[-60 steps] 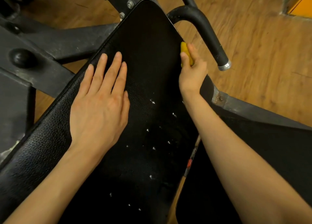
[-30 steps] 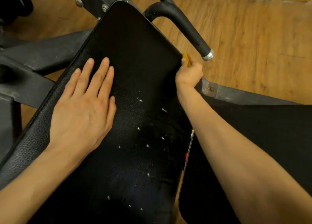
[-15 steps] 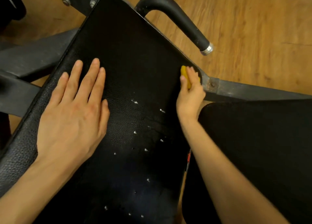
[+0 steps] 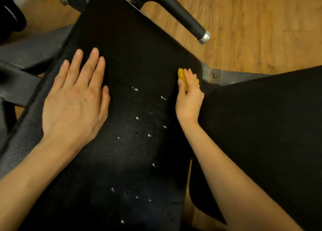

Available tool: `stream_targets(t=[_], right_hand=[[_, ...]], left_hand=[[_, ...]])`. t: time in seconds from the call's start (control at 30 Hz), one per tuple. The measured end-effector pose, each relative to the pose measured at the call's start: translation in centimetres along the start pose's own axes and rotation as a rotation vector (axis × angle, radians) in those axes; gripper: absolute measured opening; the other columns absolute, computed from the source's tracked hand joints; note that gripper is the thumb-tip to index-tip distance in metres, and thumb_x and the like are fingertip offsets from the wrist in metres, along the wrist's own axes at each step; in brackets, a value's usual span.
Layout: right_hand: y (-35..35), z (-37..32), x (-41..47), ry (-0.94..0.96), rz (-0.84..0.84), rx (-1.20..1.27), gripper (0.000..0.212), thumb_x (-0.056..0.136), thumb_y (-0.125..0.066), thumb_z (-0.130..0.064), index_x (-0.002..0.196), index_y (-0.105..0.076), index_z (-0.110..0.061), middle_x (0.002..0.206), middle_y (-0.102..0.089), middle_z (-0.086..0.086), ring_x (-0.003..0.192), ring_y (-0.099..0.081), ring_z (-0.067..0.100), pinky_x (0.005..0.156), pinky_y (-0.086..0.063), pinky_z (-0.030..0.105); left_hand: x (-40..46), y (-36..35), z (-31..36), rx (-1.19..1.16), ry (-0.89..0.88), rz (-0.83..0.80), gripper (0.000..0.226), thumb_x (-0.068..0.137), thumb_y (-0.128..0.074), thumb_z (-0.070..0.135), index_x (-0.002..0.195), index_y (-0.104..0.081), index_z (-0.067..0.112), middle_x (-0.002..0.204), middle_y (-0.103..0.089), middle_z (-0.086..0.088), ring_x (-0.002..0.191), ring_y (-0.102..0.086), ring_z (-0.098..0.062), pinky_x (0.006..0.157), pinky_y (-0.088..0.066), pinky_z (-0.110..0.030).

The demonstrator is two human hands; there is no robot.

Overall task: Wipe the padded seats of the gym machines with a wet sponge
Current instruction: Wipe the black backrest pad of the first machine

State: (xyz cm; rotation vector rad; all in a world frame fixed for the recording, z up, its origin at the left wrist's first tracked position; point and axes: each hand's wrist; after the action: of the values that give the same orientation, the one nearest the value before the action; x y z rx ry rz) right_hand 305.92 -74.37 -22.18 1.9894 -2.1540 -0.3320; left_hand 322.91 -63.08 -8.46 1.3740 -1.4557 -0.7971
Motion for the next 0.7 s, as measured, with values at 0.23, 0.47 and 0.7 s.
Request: stream_targets(t=[0.23, 0.47, 0.7], right_hand=[[0.4, -0.3, 0.2, 0.019, 0.039, 0.007, 0.04, 0.099, -0.052, -0.016, 0.139, -0.051, -0.017, 0.15, -0.043, -0.002, 0.142, -0.033, 0.015, 0.121, -0.019, 0.037], [-0.6, -0.3, 8.3, -0.151, 0.145, -0.038, 0.031, 0.1, -0.047, -0.013, 0.126, -0.062, -0.013, 0.122, -0.064, 0.009, 0.118, -0.055, 0.025, 0.102, -0.04, 0.03], [0.0, 0.0, 1.3, -0.099, -0.034, -0.397, 0.056, 0.097, -0.041, 0.001, 0.149, -0.025, -0.007, 0.156, -0.027, 0.014, 0.145, -0.023, 0.032, 0.119, -0.024, 0.045]], left_hand=[[0.2, 0.2, 0.0, 0.022, -0.016, -0.033, 0.063, 0.099, -0.021, 0.037, 0.154, -0.021, 0.007, 0.163, -0.018, -0.011, 0.151, -0.011, -0.03, 0.122, -0.003, -0.039], [0.3, -0.5, -0.1, -0.014, -0.014, -0.005, 0.063, 0.098, -0.024, 0.036, 0.154, -0.022, 0.008, 0.163, -0.019, -0.009, 0.151, -0.012, -0.03, 0.121, -0.003, -0.04], [0.3, -0.7, 0.0, -0.046, -0.002, 0.006, 0.062, 0.097, -0.026, 0.034, 0.154, -0.023, 0.008, 0.163, -0.019, -0.009, 0.15, -0.013, -0.032, 0.121, -0.004, -0.04]])
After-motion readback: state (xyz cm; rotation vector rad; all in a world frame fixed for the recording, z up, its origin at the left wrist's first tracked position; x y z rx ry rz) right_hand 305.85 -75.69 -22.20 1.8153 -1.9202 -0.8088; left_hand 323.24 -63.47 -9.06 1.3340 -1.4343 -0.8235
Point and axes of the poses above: each hand's wrist, its own x-axis towards the middle knuckle, its own y-axis out of the back of the hand, z = x × y
